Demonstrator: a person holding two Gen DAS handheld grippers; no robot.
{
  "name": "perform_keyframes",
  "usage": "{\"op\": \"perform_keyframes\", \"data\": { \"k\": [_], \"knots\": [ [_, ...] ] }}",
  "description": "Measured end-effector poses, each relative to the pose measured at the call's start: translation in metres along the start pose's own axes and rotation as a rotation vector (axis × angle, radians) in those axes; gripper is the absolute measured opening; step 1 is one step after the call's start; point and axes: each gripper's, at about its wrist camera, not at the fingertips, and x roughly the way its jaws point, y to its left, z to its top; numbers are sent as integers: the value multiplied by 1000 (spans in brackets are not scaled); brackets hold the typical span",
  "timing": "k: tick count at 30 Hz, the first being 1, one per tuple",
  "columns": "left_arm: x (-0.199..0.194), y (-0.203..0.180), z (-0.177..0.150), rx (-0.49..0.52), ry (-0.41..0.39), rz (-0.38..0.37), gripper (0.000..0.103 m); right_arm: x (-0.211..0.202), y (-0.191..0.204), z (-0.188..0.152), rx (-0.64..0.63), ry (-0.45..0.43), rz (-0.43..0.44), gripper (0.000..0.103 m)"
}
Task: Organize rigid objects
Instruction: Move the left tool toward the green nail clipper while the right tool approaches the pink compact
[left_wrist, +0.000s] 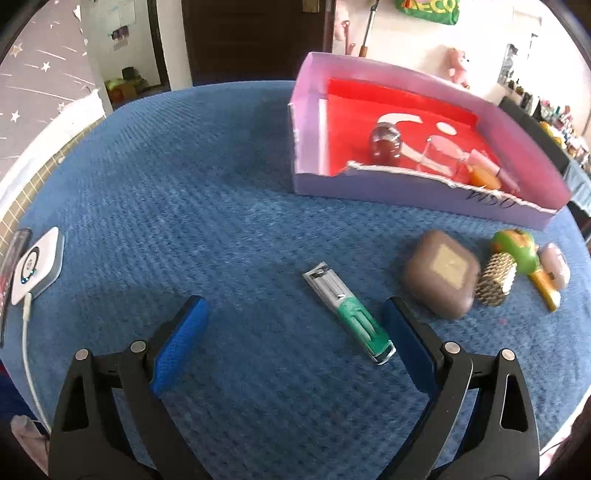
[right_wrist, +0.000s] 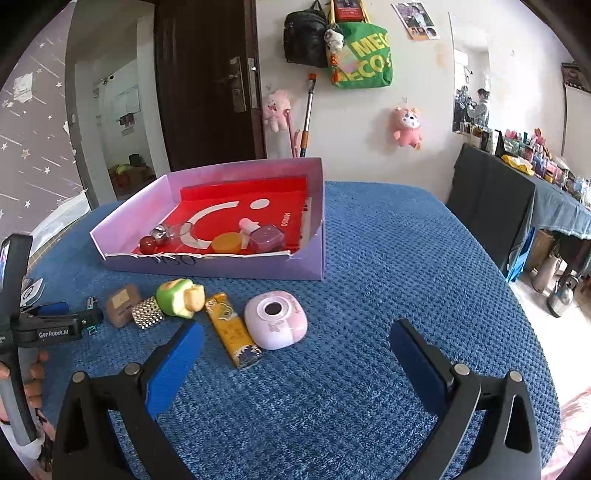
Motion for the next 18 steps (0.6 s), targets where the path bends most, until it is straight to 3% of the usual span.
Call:
{"op": "perform_keyframes", "data": {
  "k": [8, 18],
  "knots": [
    [-11, 35, -12, 3, 7, 18, 97, 14, 2, 5, -5, 30, -3, 103],
    [-12, 15, -8, 59, -31, -43, 95, 38, 2, 6, 40, 105, -69, 96]
  ]
}}
